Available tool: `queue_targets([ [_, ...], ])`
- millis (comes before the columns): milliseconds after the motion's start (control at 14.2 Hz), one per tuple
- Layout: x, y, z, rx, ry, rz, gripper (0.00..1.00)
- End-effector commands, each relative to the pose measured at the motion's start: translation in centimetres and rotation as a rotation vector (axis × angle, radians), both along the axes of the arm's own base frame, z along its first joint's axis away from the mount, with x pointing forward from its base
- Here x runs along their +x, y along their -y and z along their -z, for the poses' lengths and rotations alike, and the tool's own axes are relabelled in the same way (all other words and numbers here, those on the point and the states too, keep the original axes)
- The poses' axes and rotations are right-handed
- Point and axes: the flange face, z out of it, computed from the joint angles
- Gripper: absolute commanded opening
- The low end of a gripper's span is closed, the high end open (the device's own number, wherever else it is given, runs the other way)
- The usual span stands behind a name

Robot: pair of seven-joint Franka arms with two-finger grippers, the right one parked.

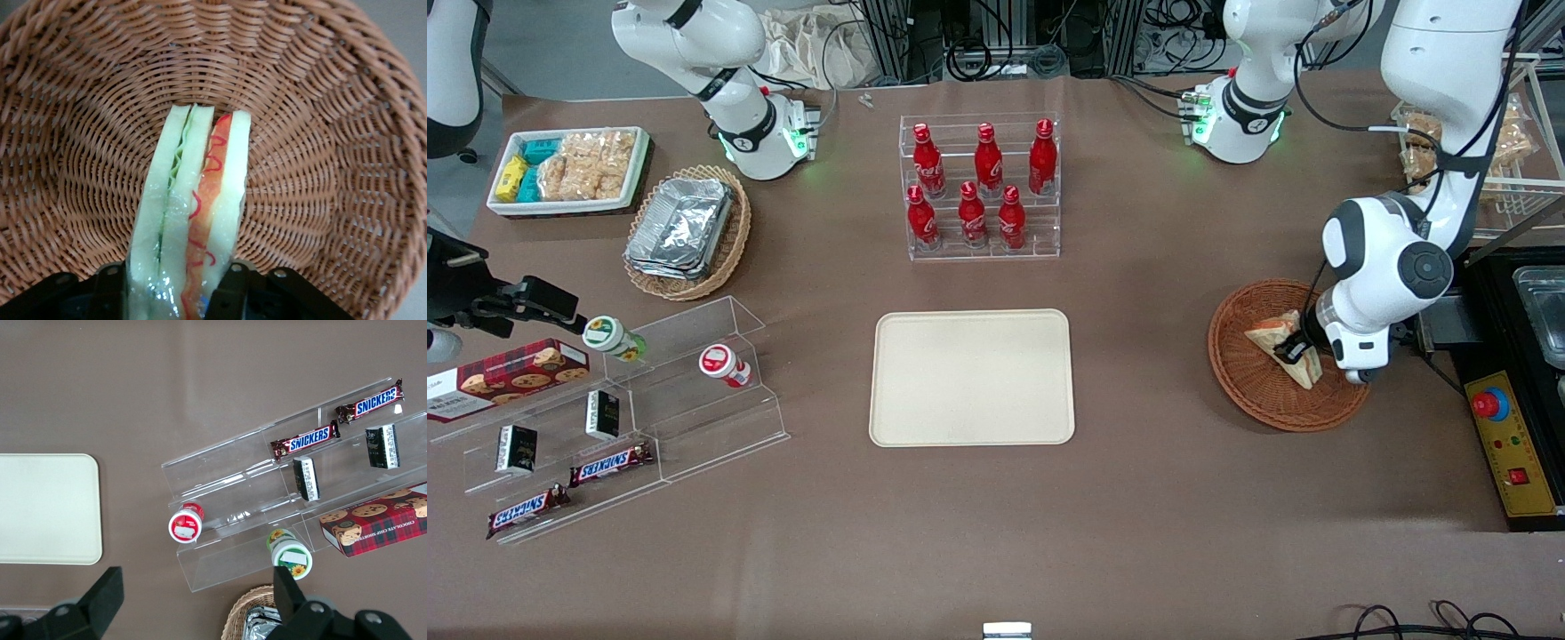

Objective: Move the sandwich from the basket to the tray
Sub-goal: 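Close the left gripper on the sandwich's crust edge, then lift the sandwich out of the basket with the left gripper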

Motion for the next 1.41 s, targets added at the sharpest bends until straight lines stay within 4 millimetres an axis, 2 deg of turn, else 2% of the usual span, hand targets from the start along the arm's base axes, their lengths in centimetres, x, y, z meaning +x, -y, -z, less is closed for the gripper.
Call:
queue_targets([
  [0, 0.4, 0.7, -4.6, -0.007, -0.012, 0.007, 0.00],
  [211, 1.7, 0.5, -11.8, -0.018, -0.054, 0.089, 0.00],
  [493, 4.1, 1.2, -24.4, -0.038, -0.082, 0.270, 0.00],
  [563, 4.6, 2.0, -27.4, -0.045, -0.081, 0.332, 0.00],
  [634, 4.6, 3.7, -29.8, -0.041, -0.079, 0.401, 0.00],
  [775, 4.3, 8.0, -32.9, -0.026, -0.053, 0.506, 0.00],
  [915, 3.2, 14.1, -33.4, -0.009, -0.043, 0.626, 0.00],
  [1056, 2.3, 20.5, -32.1, 0.004, -0.055, 0.755, 0.00],
  [1197, 2.5, 25.6, -27.8, -0.038, -0.087, 0.814, 0.00],
  [1338, 3.7, 29.7, -23.2, -0.086, -0.055, 0.767, 0.00],
])
